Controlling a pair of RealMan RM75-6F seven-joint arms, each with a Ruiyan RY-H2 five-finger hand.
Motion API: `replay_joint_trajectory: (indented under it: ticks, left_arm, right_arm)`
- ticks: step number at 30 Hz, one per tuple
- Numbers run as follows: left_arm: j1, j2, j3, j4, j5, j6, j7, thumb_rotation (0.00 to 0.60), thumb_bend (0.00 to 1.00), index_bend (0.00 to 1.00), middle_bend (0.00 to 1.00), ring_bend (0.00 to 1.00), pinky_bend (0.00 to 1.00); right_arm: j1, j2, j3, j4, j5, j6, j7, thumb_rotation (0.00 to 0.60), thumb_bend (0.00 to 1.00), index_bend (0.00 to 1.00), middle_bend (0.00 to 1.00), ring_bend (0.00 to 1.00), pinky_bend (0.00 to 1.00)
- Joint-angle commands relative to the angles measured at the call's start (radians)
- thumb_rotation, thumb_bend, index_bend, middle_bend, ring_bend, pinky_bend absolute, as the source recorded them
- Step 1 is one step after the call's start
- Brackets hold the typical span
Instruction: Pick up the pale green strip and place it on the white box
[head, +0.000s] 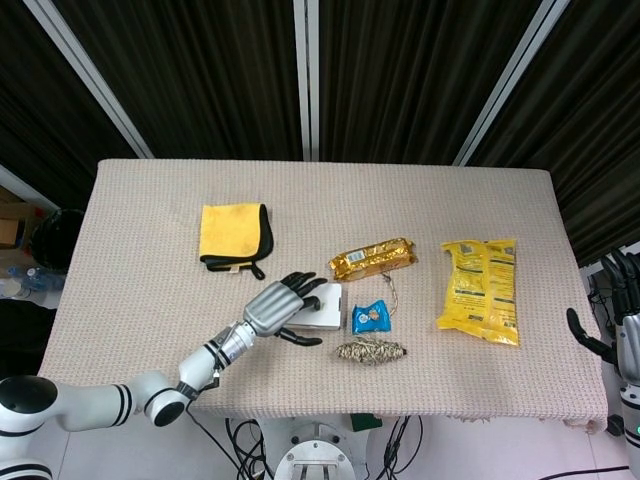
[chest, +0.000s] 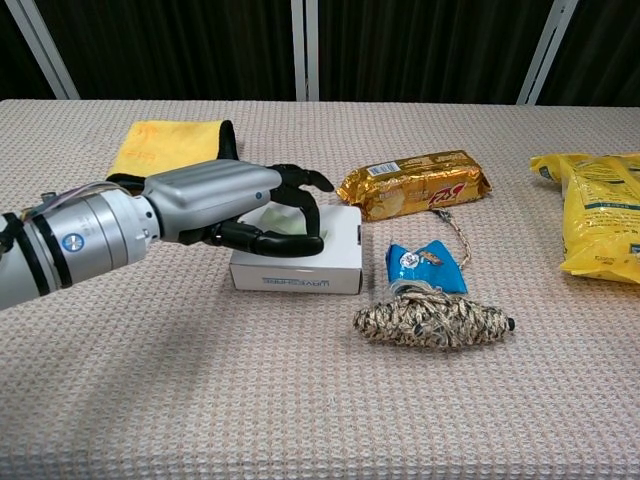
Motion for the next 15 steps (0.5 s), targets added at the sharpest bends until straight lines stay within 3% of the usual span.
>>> replay_joint_trajectory:
  ticks: [1, 15]
  left_arm:
    - [-0.001, -0.004, 0.001, 0.005, -0.001, -0.004, 0.001, 0.0, 0.0, 0.37, 0.08, 0.0, 0.12]
    - [-0.002, 0.0, -0.009, -0.012, 0.02, 0.023, -0.004, 0.0, 0.0, 0.37, 0.08, 0.0, 0.12]
  right_arm:
    - [0.0, 0.0, 0.0, 0.001, 0.002, -0.002, 0.002, 0.6, 0.32, 0.0, 0.0, 0.0, 0.0]
    - [0.0, -0.004, 0.001, 0.012, 0.006, -0.003, 0.011, 0.6, 0.32, 0.0, 0.0, 0.0, 0.0]
